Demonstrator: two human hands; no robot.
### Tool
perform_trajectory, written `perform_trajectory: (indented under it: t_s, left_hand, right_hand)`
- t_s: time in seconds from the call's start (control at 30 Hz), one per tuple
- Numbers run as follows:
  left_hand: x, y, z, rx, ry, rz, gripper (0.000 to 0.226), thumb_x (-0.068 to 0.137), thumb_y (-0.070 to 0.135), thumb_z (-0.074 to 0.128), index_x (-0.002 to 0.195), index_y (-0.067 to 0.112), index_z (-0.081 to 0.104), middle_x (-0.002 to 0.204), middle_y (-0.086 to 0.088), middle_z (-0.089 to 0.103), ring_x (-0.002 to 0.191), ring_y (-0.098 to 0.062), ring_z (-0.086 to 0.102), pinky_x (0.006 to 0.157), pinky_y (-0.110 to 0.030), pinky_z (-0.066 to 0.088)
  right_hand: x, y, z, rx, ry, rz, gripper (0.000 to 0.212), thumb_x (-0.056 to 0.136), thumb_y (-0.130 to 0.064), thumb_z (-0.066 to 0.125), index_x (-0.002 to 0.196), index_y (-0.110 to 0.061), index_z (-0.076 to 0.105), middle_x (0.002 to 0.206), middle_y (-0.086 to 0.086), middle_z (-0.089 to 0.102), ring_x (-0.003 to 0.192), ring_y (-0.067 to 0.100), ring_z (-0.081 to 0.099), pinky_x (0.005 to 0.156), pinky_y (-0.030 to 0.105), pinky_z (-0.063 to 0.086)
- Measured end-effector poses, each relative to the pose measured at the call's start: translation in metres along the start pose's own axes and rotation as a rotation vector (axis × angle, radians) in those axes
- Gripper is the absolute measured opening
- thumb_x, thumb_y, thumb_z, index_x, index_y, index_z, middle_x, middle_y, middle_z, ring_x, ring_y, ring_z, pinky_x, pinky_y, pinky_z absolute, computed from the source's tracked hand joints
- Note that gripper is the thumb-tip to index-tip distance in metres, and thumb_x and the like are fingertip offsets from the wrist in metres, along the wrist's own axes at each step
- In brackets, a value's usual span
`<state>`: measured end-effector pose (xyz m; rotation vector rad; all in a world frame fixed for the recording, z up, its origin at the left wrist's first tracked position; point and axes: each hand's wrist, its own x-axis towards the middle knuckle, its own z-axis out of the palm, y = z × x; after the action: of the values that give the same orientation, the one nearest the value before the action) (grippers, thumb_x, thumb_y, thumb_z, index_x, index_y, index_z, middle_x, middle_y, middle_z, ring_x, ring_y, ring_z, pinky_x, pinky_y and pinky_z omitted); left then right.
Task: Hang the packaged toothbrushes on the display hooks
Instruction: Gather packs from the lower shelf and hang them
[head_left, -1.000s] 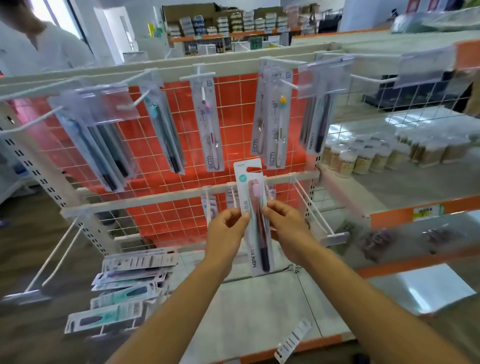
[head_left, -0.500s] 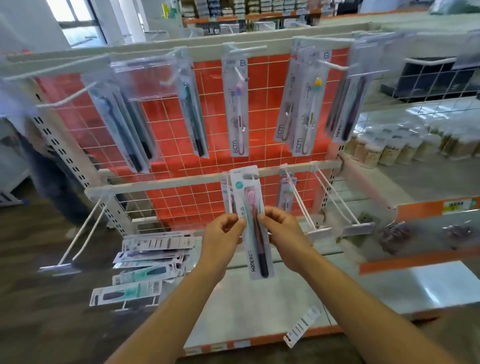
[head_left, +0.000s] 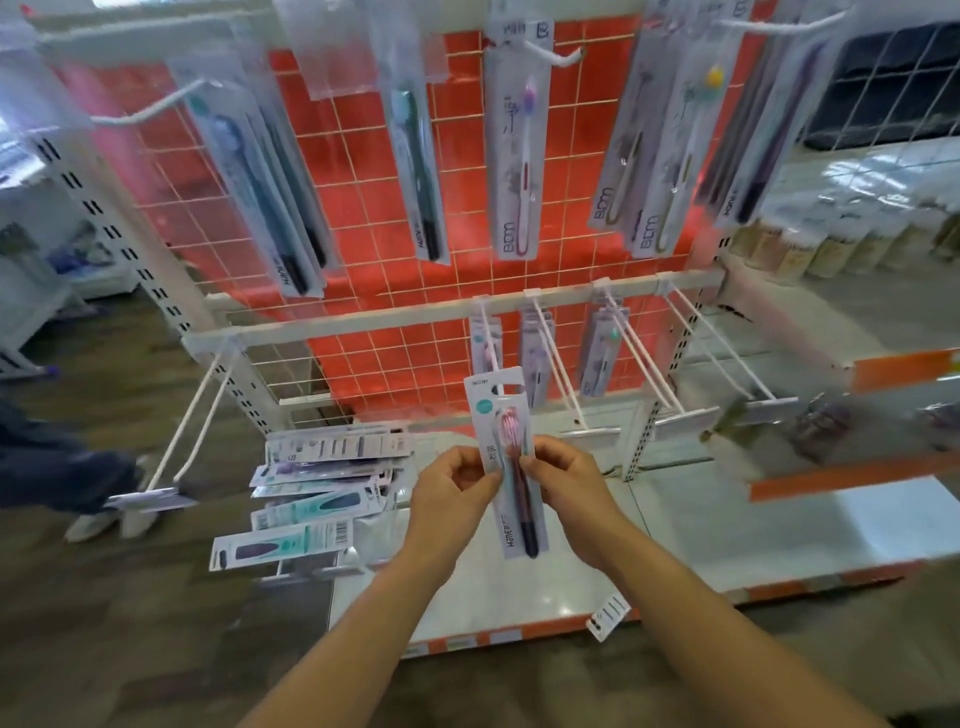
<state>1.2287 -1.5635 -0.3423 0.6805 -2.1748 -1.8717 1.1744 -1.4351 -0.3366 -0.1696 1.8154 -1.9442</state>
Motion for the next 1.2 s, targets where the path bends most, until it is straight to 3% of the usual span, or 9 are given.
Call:
perform_trajectory:
  t_s: [0.2, 0.27, 0.5, 0.63, 0.73, 0.87, 0.97, 1.03, 1.2]
  left_hand:
    - [0.006, -0.038, -0.004, 0.072, -0.006, 0.002, 0.015, 0.085, 0.004, 0.07, 0.089, 0.018, 0.066, 0.083, 0.005, 0.071, 0.075, -0.003, 0.068, 0.067, -0.015, 0.052]
    - [0.009, -0.056, -0.004, 0.065, 0.011, -0.018, 0.014, 0.085, 0.006, 0.071, 0.093, 0.017, 0.067, 0.087, 0.004, 0.073, 0.082, -0.008, 0.07, 0.072, -0.019, 0.055]
    - [0.031, -0.122, -0.001, 0.044, 0.074, -0.052, 0.011, 0.089, 0.015, 0.068, 0.094, 0.024, 0.062, 0.094, 0.004, 0.071, 0.09, -0.014, 0.068, 0.083, -0.027, 0.055]
    - [0.05, -0.154, 0.0, 0.034, 0.112, -0.019, 0.009, 0.089, 0.017, 0.069, 0.094, 0.022, 0.064, 0.091, 0.006, 0.071, 0.086, -0.014, 0.068, 0.076, -0.021, 0.055]
    - [0.068, -0.172, 0.002, 0.008, 0.121, 0.047, 0.007, 0.088, 0.012, 0.07, 0.092, 0.018, 0.068, 0.085, 0.002, 0.073, 0.083, -0.018, 0.069, 0.076, -0.028, 0.057]
    - [0.091, -0.187, 0.009, -0.041, 0.109, 0.15, 0.012, 0.087, 0.008, 0.07, 0.087, 0.02, 0.07, 0.08, 0.003, 0.073, 0.078, -0.017, 0.069, 0.075, -0.033, 0.057]
    - [0.106, -0.194, 0.015, -0.086, 0.086, 0.261, 0.008, 0.086, 0.013, 0.071, 0.086, 0.021, 0.07, 0.079, 0.004, 0.073, 0.076, -0.015, 0.069, 0.07, -0.029, 0.056]
    - [0.114, -0.198, 0.019, -0.105, 0.085, 0.342, 0.004, 0.082, 0.02, 0.071, 0.085, 0.022, 0.07, 0.078, 0.005, 0.072, 0.074, -0.012, 0.068, 0.067, -0.025, 0.054]
    - [0.133, -0.206, 0.029, -0.098, 0.077, 0.543, 0.009, 0.078, 0.026, 0.066, 0.087, 0.025, 0.071, 0.083, 0.002, 0.073, 0.077, -0.019, 0.068, 0.073, -0.033, 0.057]
  right_hand:
    - [0.01, 0.036, 0.003, -0.093, -0.047, 0.021, 0.02, 0.097, -0.01, 0.053, 0.092, -0.019, 0.071, 0.091, -0.003, 0.072, 0.091, 0.018, 0.069, 0.08, 0.027, 0.056]
    - [0.015, 0.05, 0.004, -0.117, -0.082, 0.021, 0.02, 0.096, -0.011, 0.055, 0.09, -0.022, 0.07, 0.09, -0.005, 0.072, 0.09, 0.015, 0.069, 0.077, 0.023, 0.055]
    - [0.046, 0.108, 0.01, -0.16, -0.143, 0.007, 0.015, 0.095, -0.015, 0.057, 0.093, -0.022, 0.07, 0.097, 0.0, 0.072, 0.094, 0.02, 0.068, 0.088, 0.031, 0.056]
    - [0.068, 0.135, 0.012, -0.145, -0.166, 0.011, 0.016, 0.095, -0.015, 0.057, 0.091, -0.024, 0.07, 0.096, 0.0, 0.073, 0.095, 0.023, 0.068, 0.091, 0.036, 0.055]
    - [0.087, 0.152, 0.01, -0.131, -0.155, -0.022, 0.015, 0.095, -0.015, 0.057, 0.093, -0.021, 0.071, 0.096, 0.001, 0.073, 0.095, 0.023, 0.069, 0.094, 0.04, 0.054]
    - [0.109, 0.164, 0.006, -0.118, -0.14, -0.115, 0.019, 0.089, -0.03, 0.059, 0.096, -0.018, 0.071, 0.099, 0.005, 0.073, 0.094, 0.023, 0.069, 0.09, 0.037, 0.056]
    - [0.122, 0.171, 0.002, -0.111, -0.137, -0.215, 0.03, 0.08, -0.042, 0.055, 0.097, -0.021, 0.069, 0.095, -0.001, 0.073, 0.091, 0.018, 0.07, 0.078, 0.026, 0.057]
    - [0.129, 0.177, -0.001, -0.09, -0.144, -0.303, 0.028, 0.082, -0.037, 0.054, 0.1, -0.021, 0.069, 0.094, -0.005, 0.073, 0.091, 0.014, 0.07, 0.073, 0.019, 0.055]
    - [0.145, 0.193, -0.01, -0.045, -0.107, -0.511, 0.022, 0.096, -0.007, 0.049, 0.103, -0.017, 0.067, 0.093, -0.007, 0.072, 0.09, 0.009, 0.069, 0.074, 0.017, 0.053]
